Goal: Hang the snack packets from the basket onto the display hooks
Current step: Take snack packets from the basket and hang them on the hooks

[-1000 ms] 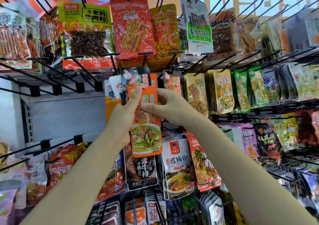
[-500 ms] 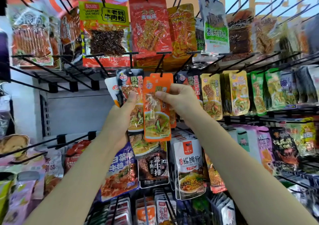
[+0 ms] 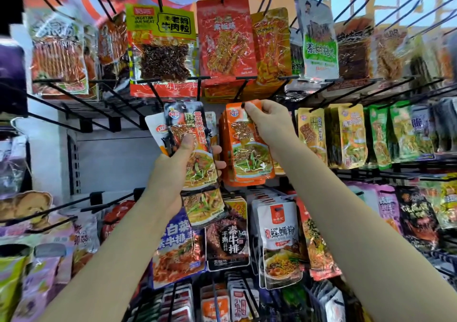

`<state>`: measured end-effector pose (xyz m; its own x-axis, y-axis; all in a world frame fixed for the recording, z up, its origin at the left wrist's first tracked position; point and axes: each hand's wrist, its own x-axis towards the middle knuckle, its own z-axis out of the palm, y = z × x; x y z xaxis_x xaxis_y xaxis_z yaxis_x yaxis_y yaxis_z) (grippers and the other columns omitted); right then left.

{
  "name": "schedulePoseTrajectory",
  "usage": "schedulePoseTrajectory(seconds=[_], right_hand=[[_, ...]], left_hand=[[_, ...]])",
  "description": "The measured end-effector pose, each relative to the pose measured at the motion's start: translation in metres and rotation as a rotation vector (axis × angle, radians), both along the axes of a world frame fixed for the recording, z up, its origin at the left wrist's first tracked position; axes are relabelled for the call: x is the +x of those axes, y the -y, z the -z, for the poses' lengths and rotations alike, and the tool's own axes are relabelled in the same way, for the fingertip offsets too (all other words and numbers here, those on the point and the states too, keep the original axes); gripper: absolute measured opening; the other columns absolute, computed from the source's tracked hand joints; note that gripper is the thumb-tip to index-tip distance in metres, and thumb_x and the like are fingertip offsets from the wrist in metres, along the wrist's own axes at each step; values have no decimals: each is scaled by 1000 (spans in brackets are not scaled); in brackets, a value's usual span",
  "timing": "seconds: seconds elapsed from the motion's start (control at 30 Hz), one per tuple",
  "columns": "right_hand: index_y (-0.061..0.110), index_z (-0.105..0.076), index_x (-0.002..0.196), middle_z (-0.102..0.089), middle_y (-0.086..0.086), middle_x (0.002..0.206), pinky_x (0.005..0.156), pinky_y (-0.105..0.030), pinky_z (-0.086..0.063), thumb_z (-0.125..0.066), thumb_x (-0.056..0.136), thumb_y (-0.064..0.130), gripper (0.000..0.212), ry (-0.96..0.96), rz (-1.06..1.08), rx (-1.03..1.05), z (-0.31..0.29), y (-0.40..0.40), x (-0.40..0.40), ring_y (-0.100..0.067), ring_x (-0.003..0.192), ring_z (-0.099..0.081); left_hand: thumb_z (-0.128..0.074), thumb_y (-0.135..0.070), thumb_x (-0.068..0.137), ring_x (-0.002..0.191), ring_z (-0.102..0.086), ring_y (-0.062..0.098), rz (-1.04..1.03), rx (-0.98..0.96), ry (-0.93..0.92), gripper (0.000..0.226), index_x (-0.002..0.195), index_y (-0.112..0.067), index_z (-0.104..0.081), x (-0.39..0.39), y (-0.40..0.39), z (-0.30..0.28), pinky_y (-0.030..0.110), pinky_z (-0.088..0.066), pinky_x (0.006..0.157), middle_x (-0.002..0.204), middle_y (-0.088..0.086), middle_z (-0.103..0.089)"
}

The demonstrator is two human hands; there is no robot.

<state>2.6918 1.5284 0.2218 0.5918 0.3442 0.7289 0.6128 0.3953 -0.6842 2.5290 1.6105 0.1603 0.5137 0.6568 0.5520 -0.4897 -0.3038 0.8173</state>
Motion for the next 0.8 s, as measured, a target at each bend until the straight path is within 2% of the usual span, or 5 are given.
schedulePoseTrajectory(seconds=[0.1, 0.2, 0.33, 0.53, 0.8], right_hand=[[19, -66, 91, -72, -19, 97, 66, -32, -61, -65, 98, 31, 14, 20, 60, 19, 3, -1, 3, -20, 76, -65], [15, -58, 102, -59, 2, 85, 61, -7, -41, -67, 96, 24, 14, 241, 337, 88, 10, 3, 4, -1, 72, -51], [13, -59, 99, -54, -2, 90, 67, -10, -35, -62, 98, 21, 8, 405, 524, 217, 19, 10, -3, 6, 75, -44], [4, -66, 77, -54, -7, 61, 55, -30, -38, -65, 94, 47, 47, 327, 54, -106, 26, 20, -20, -9, 56, -46], [9, -65, 108, -70, -20, 106, 93, -50, -53, -57, 101, 36, 29, 65, 79, -65, 22, 44, 17, -32, 99, -66]], left_hand=[[-51, -34, 105, 72, -76, 28, 23, 3, 40, 33, 98, -9, -70, -1, 2, -1, 46, -64, 68, 89, 13, -78], [-58, -35, 101, 81, -76, 33, 29, 22, 54, 24, 99, -15, -70, -1, -1, 0, 52, -63, 74, 95, 20, -77], [-75, -40, 85, 90, -74, 15, -90, 14, 89, 27, 105, -22, -71, 3, -4, 0, 35, -58, 83, 93, -3, -78], [-83, -32, 72, 94, -75, 27, -2, 18, 52, 32, 101, -20, -74, 18, 13, 0, 52, -57, 93, 97, 3, -79], [-63, -39, 90, 85, -71, 31, 29, 12, -122, 32, 103, -11, -70, 34, 12, -3, 45, -60, 81, 100, 21, -74]])
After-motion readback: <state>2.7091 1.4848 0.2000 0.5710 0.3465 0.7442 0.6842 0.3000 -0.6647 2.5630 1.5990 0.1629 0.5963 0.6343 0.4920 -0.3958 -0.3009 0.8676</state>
